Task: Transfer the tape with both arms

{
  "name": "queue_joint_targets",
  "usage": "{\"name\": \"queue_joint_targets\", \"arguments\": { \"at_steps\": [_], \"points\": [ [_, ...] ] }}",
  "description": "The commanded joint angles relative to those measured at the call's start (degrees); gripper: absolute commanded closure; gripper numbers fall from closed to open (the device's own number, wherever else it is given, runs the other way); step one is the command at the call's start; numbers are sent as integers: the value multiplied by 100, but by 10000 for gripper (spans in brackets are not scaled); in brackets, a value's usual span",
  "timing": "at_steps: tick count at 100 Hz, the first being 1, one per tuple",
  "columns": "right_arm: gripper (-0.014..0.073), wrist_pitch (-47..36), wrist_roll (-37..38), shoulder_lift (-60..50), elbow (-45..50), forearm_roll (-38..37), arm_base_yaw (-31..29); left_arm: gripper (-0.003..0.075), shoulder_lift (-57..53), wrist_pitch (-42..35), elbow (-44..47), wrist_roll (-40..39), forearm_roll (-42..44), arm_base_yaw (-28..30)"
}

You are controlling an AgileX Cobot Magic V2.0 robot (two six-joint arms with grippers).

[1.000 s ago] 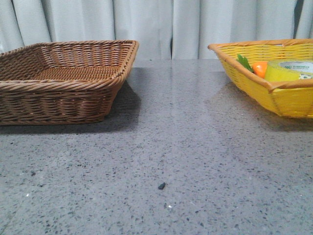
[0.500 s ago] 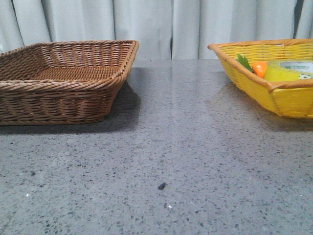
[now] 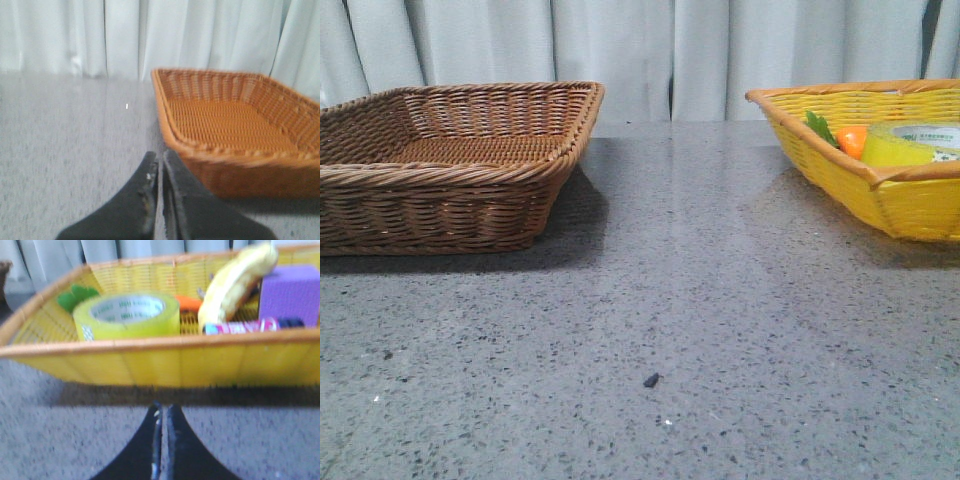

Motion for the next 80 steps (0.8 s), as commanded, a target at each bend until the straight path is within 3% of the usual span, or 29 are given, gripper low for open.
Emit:
{"name": "queue_joint_targets", "arguments": {
  "at_steps": [1, 32, 58, 80],
  "points": [
    [668, -673, -34, -112, 113, -78, -32, 741, -168, -809, 63, -26, -81, 9],
    [668, -1644, -34, -102, 74, 82, -3, 741, -168, -965, -191, -73, -532, 9],
    [649, -1215, -20, 313, -602, 350, 239, 741, -131, -186, -945, -73, -86, 9],
    [650, -417, -44, 1496, -1605, 270, 256, 741, 137, -183, -1276, -73, -73, 9]
  ]
}}
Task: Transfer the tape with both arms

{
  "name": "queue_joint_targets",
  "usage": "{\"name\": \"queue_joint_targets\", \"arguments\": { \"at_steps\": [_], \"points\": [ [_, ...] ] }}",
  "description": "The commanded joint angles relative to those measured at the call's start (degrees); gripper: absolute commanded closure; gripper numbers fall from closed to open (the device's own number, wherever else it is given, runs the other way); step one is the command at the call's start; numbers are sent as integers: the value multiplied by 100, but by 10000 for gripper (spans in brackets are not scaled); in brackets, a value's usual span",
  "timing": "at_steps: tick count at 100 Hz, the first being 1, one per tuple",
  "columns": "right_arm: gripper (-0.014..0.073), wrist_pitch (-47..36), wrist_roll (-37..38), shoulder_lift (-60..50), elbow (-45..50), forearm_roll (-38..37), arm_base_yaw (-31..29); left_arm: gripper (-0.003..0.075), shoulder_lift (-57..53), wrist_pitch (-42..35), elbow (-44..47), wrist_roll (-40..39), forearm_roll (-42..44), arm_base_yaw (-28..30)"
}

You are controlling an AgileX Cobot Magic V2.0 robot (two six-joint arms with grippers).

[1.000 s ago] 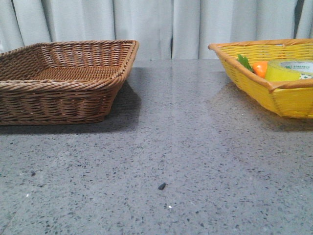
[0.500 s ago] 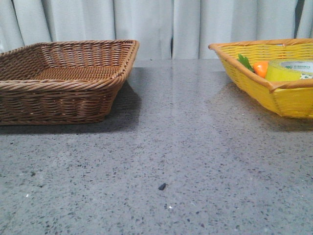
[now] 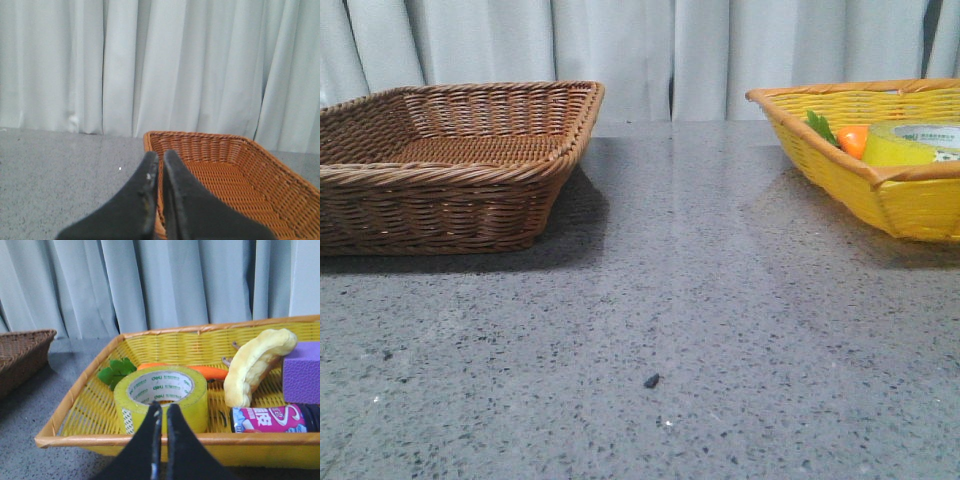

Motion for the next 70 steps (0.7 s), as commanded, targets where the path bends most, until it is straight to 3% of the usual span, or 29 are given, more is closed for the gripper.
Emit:
{"name": "queue_joint_targets", "arguments": {
  "at_steps": [1, 27, 34, 56, 70],
  "points": [
    [650, -151, -44, 596, -548, -36, 12, 741, 138, -364, -305, -60, 19, 9],
    [631, 79, -381, 2322, -1710, -50, 142, 741, 390, -37, -535, -60, 19, 9],
    [568, 200, -381, 2785, -2025, -65, 248, 741, 445, 17, -535, -60, 19, 9],
    [232, 896, -381, 4243, -3063, -65, 660, 741, 515, 6, -535, -60, 19, 9],
    [190, 1429, -381, 5070, -3667, -65, 868, 741, 515, 6, -535, -60, 19, 9]
  ]
}}
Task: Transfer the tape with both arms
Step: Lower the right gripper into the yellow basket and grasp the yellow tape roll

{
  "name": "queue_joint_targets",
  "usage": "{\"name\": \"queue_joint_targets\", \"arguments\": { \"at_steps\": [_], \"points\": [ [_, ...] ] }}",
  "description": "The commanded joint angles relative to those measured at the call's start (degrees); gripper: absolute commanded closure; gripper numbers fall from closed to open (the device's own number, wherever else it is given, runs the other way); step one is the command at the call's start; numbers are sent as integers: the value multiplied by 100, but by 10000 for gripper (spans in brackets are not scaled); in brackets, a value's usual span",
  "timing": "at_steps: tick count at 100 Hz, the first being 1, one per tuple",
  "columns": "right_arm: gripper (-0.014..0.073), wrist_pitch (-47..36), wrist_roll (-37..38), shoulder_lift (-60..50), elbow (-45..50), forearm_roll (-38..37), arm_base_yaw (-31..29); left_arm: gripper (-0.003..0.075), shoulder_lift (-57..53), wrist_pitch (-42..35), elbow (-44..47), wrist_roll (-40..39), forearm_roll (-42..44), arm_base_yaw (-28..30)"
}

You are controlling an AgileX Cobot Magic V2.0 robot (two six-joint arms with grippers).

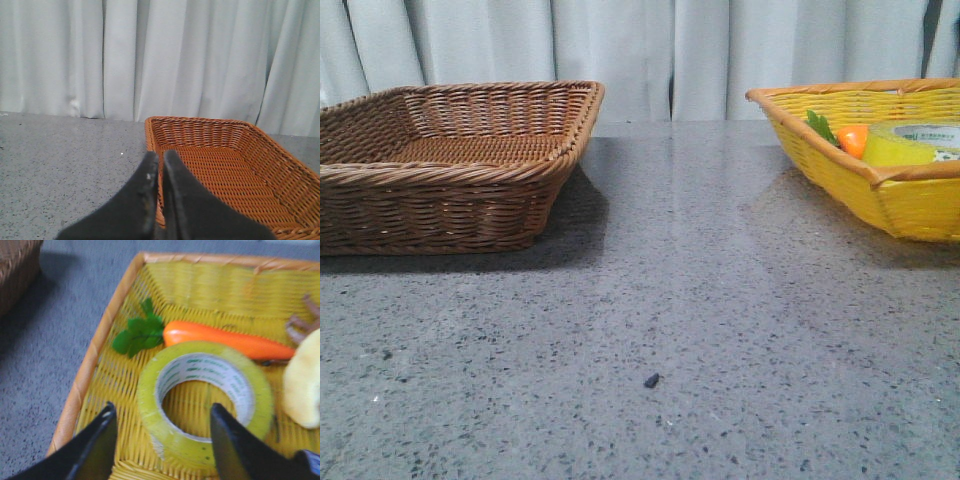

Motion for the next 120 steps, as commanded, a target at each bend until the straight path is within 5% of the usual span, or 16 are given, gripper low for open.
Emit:
{"name": "queue_joint_targets", "arguments": {
  "at_steps": [1, 62, 95, 120],
  "points": [
    [190, 15, -73, 452, -545, -65, 81, 741, 128, -414, -196, -60, 5, 9],
    [198, 987, -73, 2316, -1665, -294, 107, 741, 128, -414, -196, -60, -48, 9],
    [517, 1042, -73, 2316, -1665, -307, 107, 741, 128, -414, -196, -60, -74, 9],
    [614, 1031, -73, 2316, -1665, -307, 107, 741, 128, -414, -196, -60, -141, 9]
  ]
}}
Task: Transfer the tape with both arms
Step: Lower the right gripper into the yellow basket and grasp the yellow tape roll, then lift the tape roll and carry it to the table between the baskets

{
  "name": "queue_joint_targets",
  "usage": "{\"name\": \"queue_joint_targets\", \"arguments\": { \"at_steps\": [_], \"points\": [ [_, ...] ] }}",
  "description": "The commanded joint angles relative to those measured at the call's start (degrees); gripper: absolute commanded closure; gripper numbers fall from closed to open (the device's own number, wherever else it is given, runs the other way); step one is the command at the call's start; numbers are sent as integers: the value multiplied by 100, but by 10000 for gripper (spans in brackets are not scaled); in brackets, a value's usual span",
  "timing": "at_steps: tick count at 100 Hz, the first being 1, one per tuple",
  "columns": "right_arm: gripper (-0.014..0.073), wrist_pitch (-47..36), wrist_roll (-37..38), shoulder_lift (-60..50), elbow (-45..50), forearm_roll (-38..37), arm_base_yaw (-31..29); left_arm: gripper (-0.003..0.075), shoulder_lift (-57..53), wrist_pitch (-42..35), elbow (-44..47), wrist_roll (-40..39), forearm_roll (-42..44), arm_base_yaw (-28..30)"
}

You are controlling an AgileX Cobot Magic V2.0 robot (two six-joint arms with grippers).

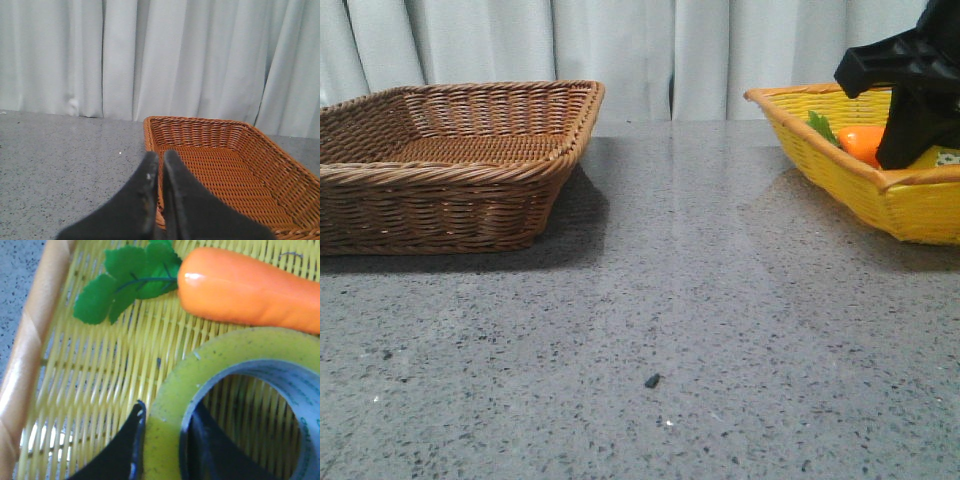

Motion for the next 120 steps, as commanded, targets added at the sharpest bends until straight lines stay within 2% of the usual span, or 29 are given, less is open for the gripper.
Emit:
{"name": "queue_joint_targets", "arguments": {
  "at_steps": [1, 26, 52, 69, 93, 120],
  "points": [
    [618, -193, -37, -140, -189, -72, -17, 741, 128, -417, -196, -60, -72, 9],
    [633, -53, -37, -140, -369, -72, -17, 741, 128, -417, -196, -60, -85, 9],
    [633, 1070, -37, -177, -1182, -72, 7, 741, 128, -417, -196, -60, -85, 9],
    [634, 1678, -137, -185, -1929, -72, 271, 741, 128, -417, -196, -60, -85, 9],
    [634, 2296, -148, -185, -2821, -62, 1119, 741, 128, -417, -196, -60, -85, 9],
    [634, 2034, -148, 93, -2858, -62, 2414, 741, 128, -417, -196, -60, -85, 9]
  ]
}}
